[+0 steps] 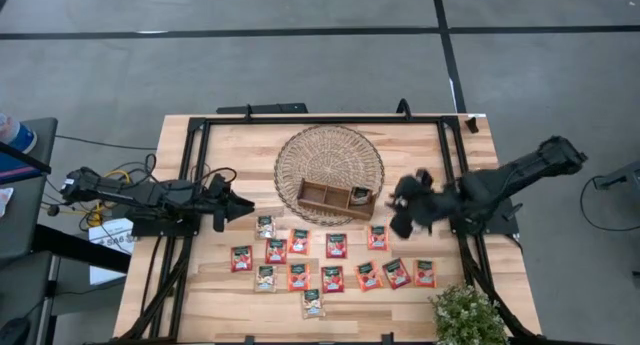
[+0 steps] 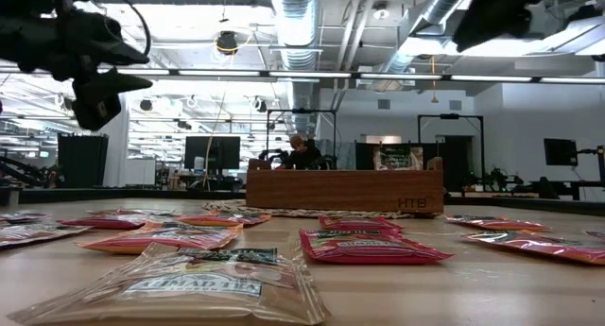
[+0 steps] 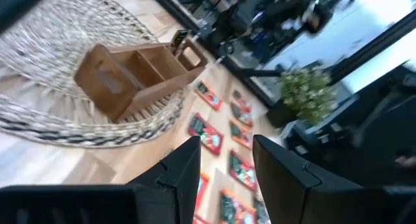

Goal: Pick & Place Tea
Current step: Put the brown tea bag into the right section of the wooden organizer

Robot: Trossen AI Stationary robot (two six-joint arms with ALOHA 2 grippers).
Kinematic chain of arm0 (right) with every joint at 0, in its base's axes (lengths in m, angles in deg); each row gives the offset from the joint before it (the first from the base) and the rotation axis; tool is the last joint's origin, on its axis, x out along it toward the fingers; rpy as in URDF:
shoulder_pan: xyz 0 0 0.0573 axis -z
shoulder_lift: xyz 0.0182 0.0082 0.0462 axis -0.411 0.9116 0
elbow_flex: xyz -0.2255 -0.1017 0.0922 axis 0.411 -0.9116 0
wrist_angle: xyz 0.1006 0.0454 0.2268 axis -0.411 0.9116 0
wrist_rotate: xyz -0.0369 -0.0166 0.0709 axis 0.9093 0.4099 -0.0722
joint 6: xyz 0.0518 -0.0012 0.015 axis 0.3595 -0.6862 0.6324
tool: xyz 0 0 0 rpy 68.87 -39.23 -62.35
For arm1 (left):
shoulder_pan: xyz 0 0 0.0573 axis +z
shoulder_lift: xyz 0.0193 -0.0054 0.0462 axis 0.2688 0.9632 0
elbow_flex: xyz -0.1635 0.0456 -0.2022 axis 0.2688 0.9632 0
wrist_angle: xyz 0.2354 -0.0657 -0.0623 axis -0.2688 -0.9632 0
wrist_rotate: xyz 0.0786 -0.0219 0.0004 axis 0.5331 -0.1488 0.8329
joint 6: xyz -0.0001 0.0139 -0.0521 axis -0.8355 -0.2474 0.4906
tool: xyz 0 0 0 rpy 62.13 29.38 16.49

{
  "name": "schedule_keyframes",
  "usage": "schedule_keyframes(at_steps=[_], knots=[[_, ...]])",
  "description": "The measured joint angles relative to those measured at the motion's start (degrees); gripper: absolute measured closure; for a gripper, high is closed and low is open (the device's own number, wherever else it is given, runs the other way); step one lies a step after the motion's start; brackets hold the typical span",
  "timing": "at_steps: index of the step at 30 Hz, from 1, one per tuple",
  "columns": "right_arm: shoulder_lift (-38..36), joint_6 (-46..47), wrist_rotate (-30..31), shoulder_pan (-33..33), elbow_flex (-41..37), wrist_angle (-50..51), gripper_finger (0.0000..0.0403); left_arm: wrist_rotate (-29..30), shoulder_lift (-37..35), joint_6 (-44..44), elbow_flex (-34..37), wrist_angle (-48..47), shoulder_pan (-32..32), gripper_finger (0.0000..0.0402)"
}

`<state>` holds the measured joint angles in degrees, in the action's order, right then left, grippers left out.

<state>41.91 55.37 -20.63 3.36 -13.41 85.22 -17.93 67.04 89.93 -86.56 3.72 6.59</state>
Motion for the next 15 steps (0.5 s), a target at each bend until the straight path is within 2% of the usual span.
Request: schedule_keyframes(at_steps=[5,8,15], knots=[[-8.6,-10.8,-2.6,8.3,-3.0,-7.2,0.0296,2.6,8.9,-3.0,-8.7,-10.9,0.0,0.0268],[-14.1,-14.3,-5.6,11.5,-7.5,-15.5,0.0296,4.1,15.2,-3.4,-13.2,-16.8,0.0,0.0268],[-23.8,-15.6,-11.0,13.1,-22.6,-39.3,0.0296,3.7,30.3,-3.4,-20.7,-24.1,0.0,0.0268]])
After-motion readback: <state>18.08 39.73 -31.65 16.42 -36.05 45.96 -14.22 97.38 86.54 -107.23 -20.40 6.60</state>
